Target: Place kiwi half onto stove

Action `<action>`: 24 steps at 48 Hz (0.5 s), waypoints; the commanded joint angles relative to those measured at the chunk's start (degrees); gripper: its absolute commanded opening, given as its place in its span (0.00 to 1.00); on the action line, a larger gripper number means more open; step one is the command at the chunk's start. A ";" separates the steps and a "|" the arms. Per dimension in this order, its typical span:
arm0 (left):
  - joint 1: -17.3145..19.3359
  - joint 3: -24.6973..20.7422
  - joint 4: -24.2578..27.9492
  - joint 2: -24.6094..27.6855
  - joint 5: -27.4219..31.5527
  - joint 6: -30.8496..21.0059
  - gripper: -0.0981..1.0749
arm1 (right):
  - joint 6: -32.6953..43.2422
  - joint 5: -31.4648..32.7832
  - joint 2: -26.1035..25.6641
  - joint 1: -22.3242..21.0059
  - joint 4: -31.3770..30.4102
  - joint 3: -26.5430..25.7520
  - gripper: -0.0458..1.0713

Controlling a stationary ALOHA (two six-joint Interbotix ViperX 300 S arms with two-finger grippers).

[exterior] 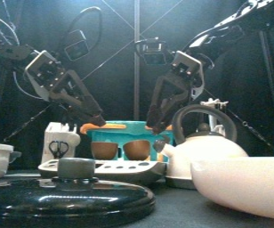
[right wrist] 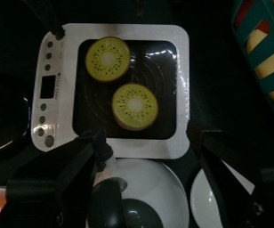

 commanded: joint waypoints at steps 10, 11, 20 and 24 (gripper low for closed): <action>-0.44 1.14 -0.18 -0.97 -1.58 -0.09 0.91 | 0.26 -0.09 -0.53 0.18 -0.09 -1.41 0.95; -0.53 1.32 -0.18 -0.97 -1.49 -0.09 0.91 | 0.26 -0.09 -0.53 0.18 -0.09 -1.49 0.95; -1.05 2.90 -0.09 -1.14 -1.41 -0.18 0.91 | 0.26 -0.09 -0.53 0.18 -0.18 -1.76 0.95; -1.41 3.43 -0.35 -1.67 -1.41 -0.26 0.91 | 0.26 -0.09 -0.53 0.18 -0.09 -1.85 0.95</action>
